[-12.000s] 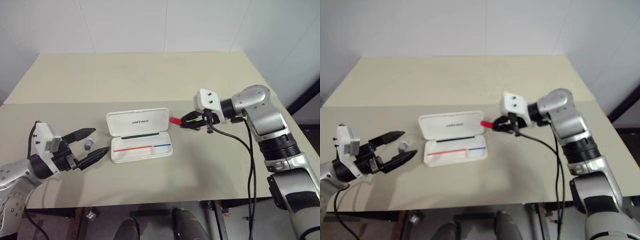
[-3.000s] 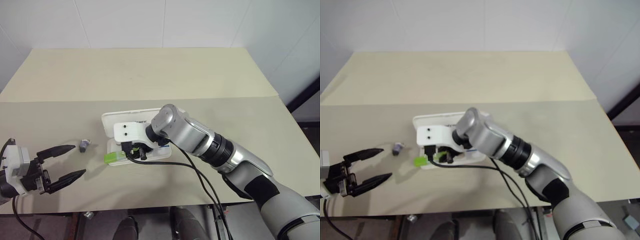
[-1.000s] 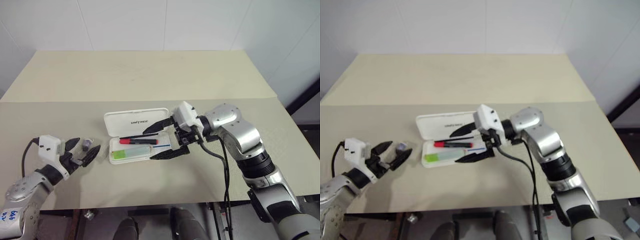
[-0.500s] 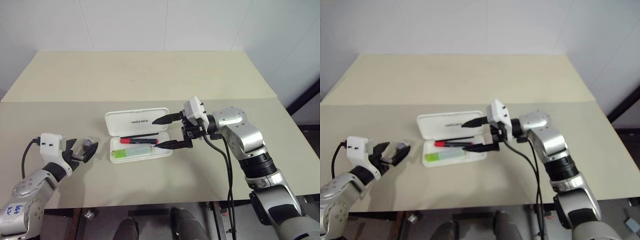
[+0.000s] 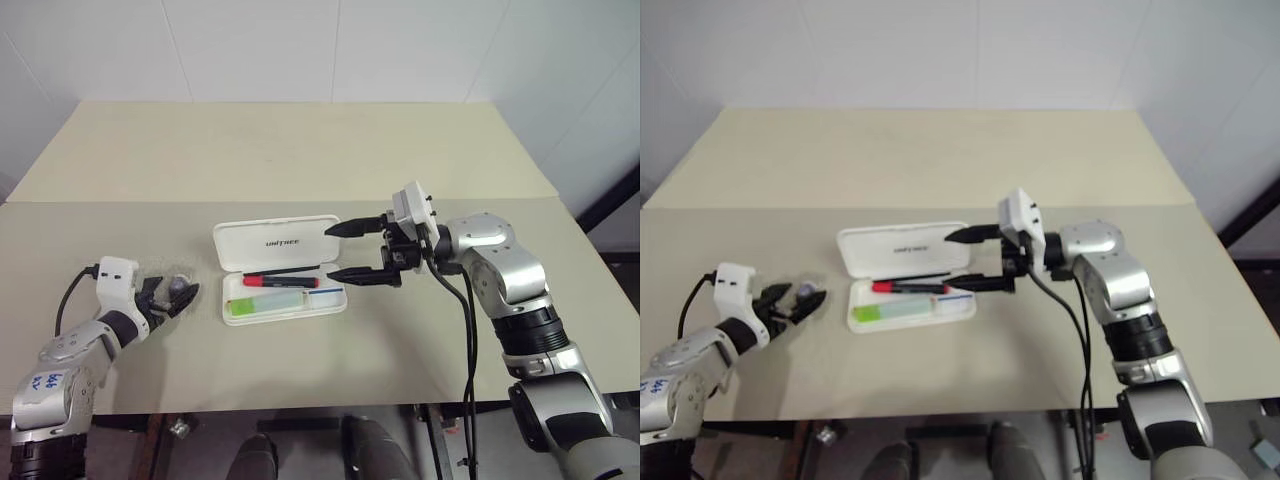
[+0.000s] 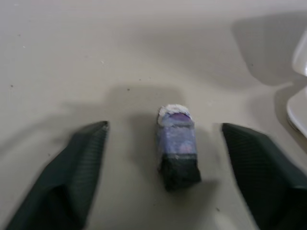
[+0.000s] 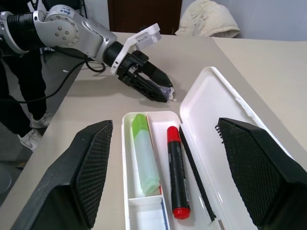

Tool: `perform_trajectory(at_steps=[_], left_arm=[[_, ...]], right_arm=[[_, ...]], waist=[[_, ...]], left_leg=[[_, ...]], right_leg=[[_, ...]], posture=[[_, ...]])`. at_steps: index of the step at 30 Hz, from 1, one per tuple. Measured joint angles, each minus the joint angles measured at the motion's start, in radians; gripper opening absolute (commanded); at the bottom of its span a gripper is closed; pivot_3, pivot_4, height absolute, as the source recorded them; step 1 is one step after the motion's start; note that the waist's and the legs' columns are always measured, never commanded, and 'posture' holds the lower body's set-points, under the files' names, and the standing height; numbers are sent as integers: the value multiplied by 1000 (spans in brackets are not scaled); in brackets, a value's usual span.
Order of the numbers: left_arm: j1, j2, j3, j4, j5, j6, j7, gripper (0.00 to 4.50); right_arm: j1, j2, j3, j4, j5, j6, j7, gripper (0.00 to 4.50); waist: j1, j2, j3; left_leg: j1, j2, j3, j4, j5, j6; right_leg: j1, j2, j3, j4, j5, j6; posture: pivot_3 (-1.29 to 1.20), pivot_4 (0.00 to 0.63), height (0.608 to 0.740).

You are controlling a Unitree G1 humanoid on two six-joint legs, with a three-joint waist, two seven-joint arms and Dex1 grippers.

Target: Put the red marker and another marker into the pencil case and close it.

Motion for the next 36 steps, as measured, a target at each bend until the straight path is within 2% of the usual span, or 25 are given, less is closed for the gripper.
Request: perform_trajectory(at_steps=[7,8,12,17,24,29,36], left_arm=[[-15,18,-23,0,-1,20,-37,573],[-17,22,-24,0,0,21,-40,370],[-44,44,-32,-3,0,21,-57,368],[-141,131,-31,-69,-10,29,-88,368],[-343,215,-44,-167,-120,92,-203,368],[-485,212,-140,-182,-191,106,-311,368],[-533,128,-300,-154,-243,113,-459,368]], right_arm=[[0,-26,-1,-1,3,28,-7,4500],[0,-32,-7,-1,6,28,-4,4500],[0,-44,-36,36,4,8,1,4500],[0,-34,-106,121,47,-37,24,4500],[22,-107,-102,181,27,-91,164,4500],[26,-117,-107,259,14,-151,198,4500],[78,-175,-112,299,-17,-220,218,4500]], waist=[[10,0,0],[10,0,0],[10,0,0],[8,1,1],[8,1,1],[5,2,1],[7,3,2]], left_leg=[[-1,0,0,0,0,0],[-1,0,0,0,0,0],[-1,0,0,0,0,0],[-1,0,0,0,0,0],[-3,0,0,-1,0,0],[-2,0,1,0,0,0],[-2,-1,1,1,0,0]], right_leg=[[0,0,0,-1,0,0],[0,-1,0,-1,0,0],[0,0,0,-1,0,0],[0,0,0,-1,0,1],[0,0,0,-4,1,2],[0,0,0,-3,1,2],[0,0,1,-3,1,2]], posture=[[0,150,740],[0,150,740],[0,150,740],[0,150,740],[0,150,740],[0,150,740],[0,150,740]])
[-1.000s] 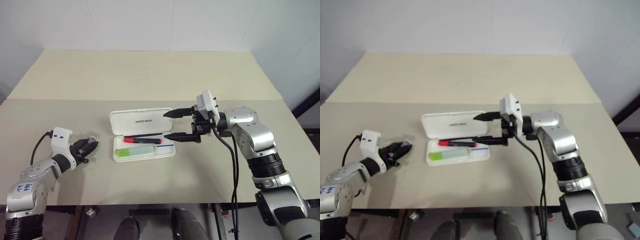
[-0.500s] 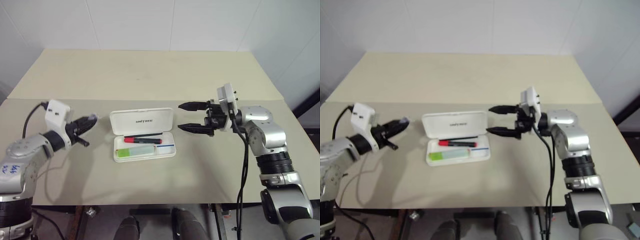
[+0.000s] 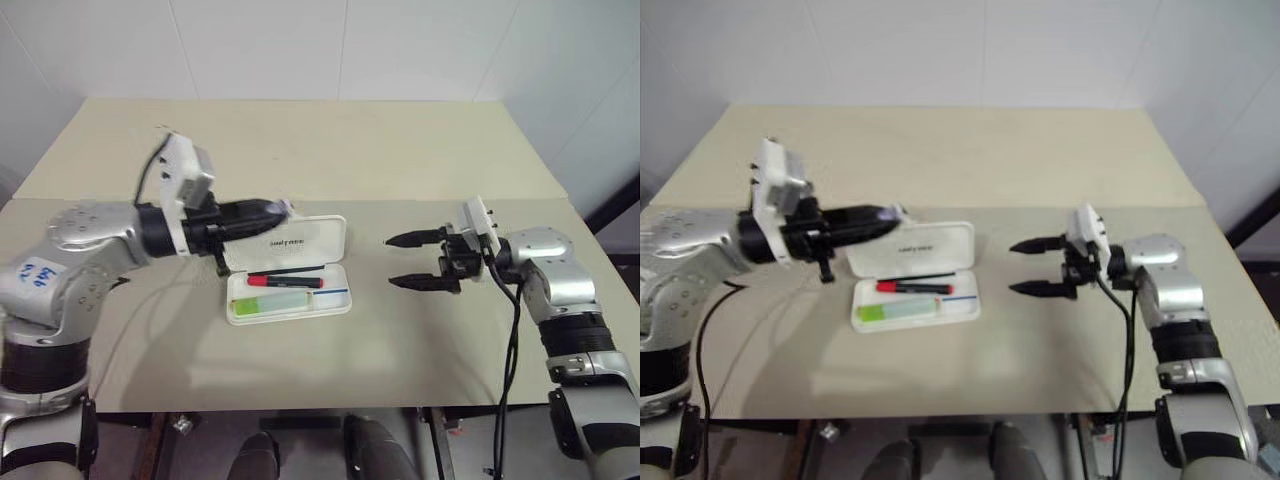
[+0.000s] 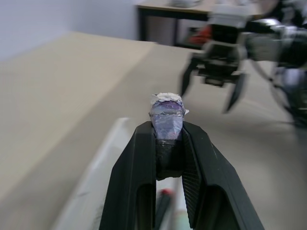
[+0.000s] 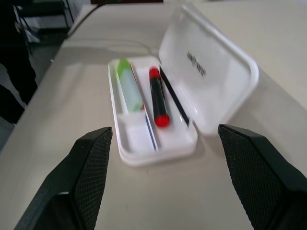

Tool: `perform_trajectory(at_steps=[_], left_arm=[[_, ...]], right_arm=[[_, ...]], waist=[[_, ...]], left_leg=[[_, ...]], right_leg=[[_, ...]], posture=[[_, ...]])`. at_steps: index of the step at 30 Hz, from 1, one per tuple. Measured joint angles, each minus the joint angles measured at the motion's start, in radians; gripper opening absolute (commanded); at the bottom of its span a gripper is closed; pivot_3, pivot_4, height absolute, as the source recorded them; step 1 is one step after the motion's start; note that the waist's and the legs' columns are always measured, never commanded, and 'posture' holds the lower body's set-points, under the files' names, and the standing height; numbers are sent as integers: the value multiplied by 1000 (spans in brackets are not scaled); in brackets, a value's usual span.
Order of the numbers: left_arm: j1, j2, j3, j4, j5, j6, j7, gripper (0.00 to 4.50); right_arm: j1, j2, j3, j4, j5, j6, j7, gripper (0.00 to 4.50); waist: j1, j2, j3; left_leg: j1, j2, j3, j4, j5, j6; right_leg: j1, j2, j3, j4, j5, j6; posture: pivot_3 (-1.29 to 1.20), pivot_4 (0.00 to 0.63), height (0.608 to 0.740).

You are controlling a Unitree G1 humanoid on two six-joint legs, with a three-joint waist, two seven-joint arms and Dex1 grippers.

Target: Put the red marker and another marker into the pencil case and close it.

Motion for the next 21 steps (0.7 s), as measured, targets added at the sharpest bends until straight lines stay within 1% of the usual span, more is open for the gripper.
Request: perform_trajectory(at_steps=[3,6,9,12,15,18,21], left_arm=[[-6,-38,-95,32,7,14,-34,368],[-32,-63,-198,62,49,15,-78,368],[-45,-69,-265,110,99,4,-114,368],[-91,-82,-327,191,181,-25,-127,368],[-147,-119,-372,315,285,-99,-125,368],[-164,-140,-391,377,332,-141,-156,368],[-179,-158,-403,397,359,-147,-185,368]], right_arm=[[15,0,-6,0,1,-10,-2,4500],[37,-2,-21,-8,2,-17,-11,4500],[69,-5,-28,-23,2,-25,-14,4500],[96,-11,-37,-38,2,-28,-18,4500],[106,-12,-42,-64,10,-28,-25,4500],[129,-12,-48,-84,17,-27,-32,4500],[155,-12,-48,-102,18,-25,-32,4500]], waist=[[-2,0,0],[0,0,0],[1,0,0],[1,1,0],[1,1,0],[1,1,0],[3,1,1]], left_leg=[[0,0,0,1,0,0],[1,0,0,1,0,0],[1,0,0,1,0,0],[1,0,0,2,0,0],[1,-1,0,2,1,1],[1,-1,0,1,1,1],[0,-1,0,2,1,1]], right_leg=[[0,0,1,1,0,0],[0,1,1,2,0,0],[0,1,1,2,0,0],[0,1,1,2,0,0],[0,1,1,2,1,1],[0,1,2,2,0,1],[0,1,2,2,0,1]], posture=[[0,150,740],[0,150,740],[0,150,740],[0,150,740],[0,150,740],[0,150,740],[0,150,740]])
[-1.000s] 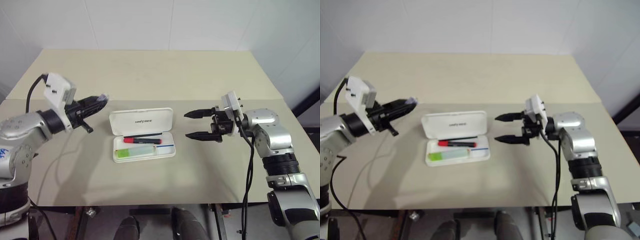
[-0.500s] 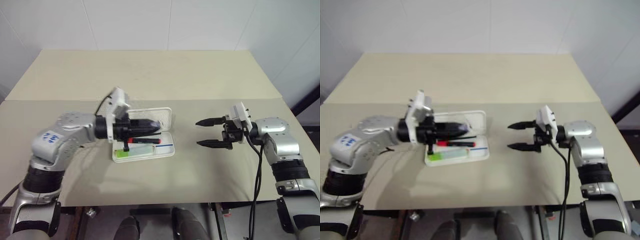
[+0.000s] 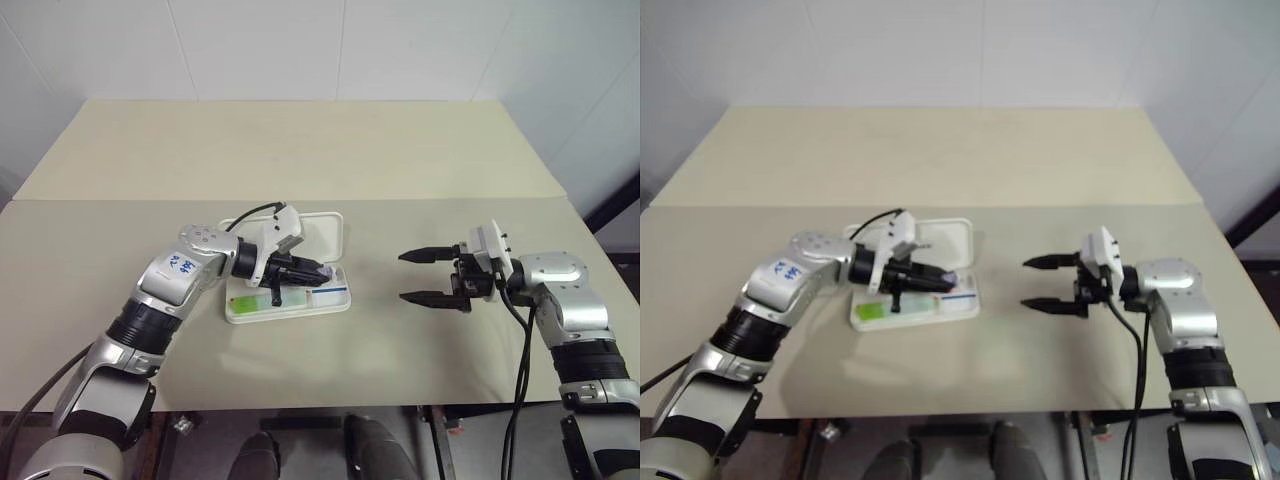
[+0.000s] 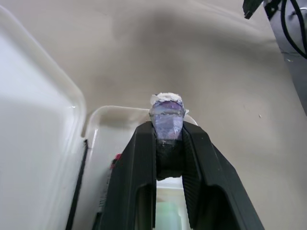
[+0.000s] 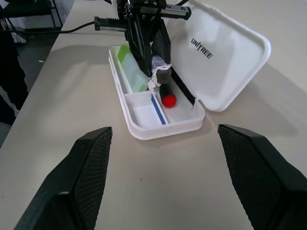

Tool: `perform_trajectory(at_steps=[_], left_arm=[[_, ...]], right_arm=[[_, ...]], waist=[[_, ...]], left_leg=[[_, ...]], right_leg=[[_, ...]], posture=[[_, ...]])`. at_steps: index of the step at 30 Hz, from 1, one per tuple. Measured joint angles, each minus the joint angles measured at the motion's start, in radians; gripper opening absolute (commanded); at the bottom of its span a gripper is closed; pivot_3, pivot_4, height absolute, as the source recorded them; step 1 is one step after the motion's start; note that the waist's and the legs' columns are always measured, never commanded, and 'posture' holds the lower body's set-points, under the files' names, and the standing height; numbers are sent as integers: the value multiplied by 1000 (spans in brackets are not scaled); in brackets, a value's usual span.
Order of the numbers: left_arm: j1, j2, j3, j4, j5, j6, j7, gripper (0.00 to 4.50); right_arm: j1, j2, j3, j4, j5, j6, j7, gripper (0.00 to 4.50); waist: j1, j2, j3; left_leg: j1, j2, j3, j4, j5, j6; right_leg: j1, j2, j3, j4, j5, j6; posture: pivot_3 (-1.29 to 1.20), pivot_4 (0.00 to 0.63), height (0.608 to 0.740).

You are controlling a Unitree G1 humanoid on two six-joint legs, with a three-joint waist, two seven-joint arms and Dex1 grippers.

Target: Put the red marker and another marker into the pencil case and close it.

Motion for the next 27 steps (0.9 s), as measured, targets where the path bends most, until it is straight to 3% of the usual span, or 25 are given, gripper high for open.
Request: perform_trajectory(at_steps=[21,27], left_arm=[[17,-35,-36,-182,42,256,95,368],[27,-40,-36,-189,41,305,125,2311]], right_arm=[[10,30,0,1,13,-22,-30,4500],[10,30,0,2,4,-31,-42,4500]], waist=[[-1,0,0],[-1,0,0]], left_leg=[[1,0,0,1,0,0],[1,-1,0,1,0,0]], right_leg=[[0,0,2,1,0,1],[0,0,2,2,0,1]], posture=[[0,150,740],[0,150,740]])
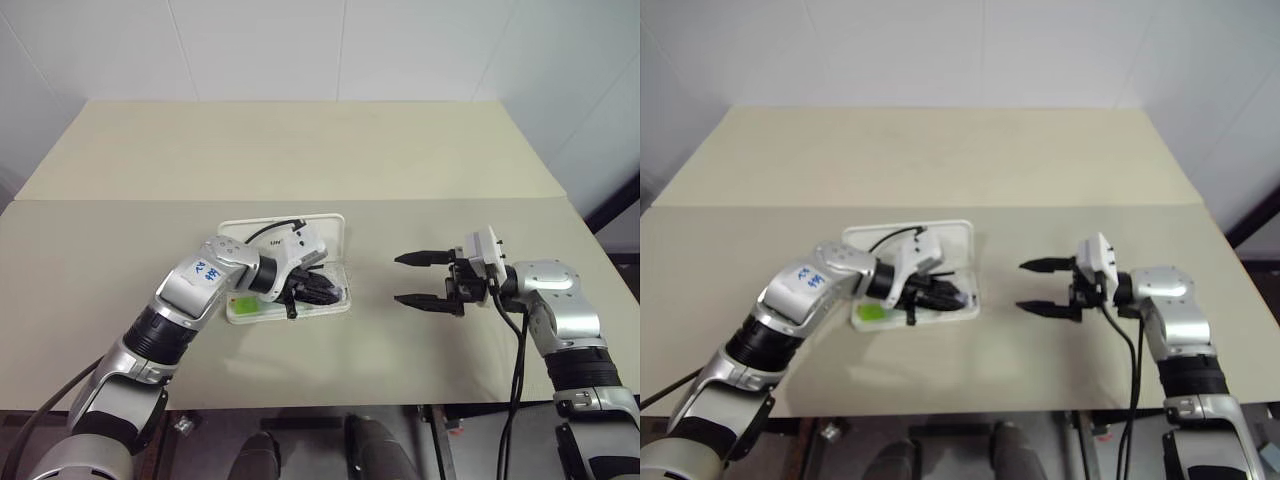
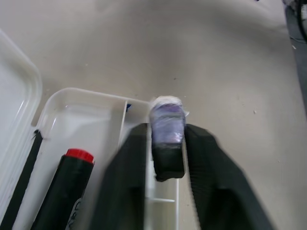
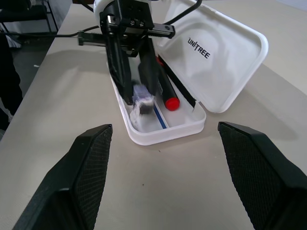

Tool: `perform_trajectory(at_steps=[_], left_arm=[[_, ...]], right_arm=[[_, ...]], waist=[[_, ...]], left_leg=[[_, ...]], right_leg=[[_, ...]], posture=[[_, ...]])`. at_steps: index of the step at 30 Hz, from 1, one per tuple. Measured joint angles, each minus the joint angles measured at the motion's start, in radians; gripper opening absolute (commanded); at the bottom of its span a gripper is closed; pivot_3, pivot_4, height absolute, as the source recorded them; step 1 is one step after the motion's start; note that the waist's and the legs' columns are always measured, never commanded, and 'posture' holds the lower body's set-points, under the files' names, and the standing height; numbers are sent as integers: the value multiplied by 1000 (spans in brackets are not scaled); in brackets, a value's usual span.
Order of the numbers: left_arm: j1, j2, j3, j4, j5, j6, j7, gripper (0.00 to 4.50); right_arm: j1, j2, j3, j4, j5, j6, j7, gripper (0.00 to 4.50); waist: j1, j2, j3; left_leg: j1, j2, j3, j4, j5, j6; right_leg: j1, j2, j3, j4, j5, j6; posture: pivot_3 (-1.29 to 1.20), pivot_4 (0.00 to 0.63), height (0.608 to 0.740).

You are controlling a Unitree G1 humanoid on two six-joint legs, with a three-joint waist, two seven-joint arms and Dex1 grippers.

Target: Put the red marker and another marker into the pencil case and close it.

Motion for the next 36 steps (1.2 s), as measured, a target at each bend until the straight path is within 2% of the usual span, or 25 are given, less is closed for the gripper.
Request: perform_trajectory(at_steps=[6,7,11,16,24,27,32,36], left_arm=[[0,-17,2,-10,-6,25,13,4331],[0,-19,5,-10,-6,24,13,4467],[-1,-24,32,-22,-14,16,13,4467],[-25,-57,165,-84,-110,1,2,4467],[12,-15,367,-178,-215,-113,-24,4467],[34,21,429,-178,-237,-148,-29,3913],[69,83,477,-162,-249,-207,-64,2305],[100,157,526,-56,-248,-300,-132,965]], right_arm=[[-5,0,0,14,-6,-6,-5,4500],[-8,0,0,22,-7,-6,-5,4500],[-16,0,0,26,-9,-8,-8,4500],[-19,0,0,29,-10,-9,-9,4500],[-44,-1,-2,64,-13,-27,-9,4500],[-52,-1,-3,75,-13,-29,-8,4500],[-79,-2,-4,103,-13,-32,0,4500],[-114,1,-16,124,-2,-33,8,4500]], waist=[[-1,0,0],[-1,0,0],[0,0,0],[0,0,0],[-2,0,0],[-2,0,0],[-2,0,0],[-8,1,0]], left_leg=[[0,0,0,0,0,0],[0,0,0,0,0,0],[0,0,0,0,0,0],[0,0,0,0,0,0],[1,0,1,0,0,0],[1,0,1,0,0,0],[1,0,1,0,0,0],[1,0,2,0,0,0]], right_leg=[[0,0,0,0,0,0],[0,0,0,0,0,0],[0,0,0,0,0,0],[0,0,0,0,0,0],[0,0,1,1,0,0],[0,0,1,0,0,1],[0,0,1,0,0,1],[0,0,1,0,0,0]], posture=[[0,150,740],[0,150,740],[0,150,740],[0,150,740],[0,150,740],[0,150,740],[0,150,740],[0,150,740]])
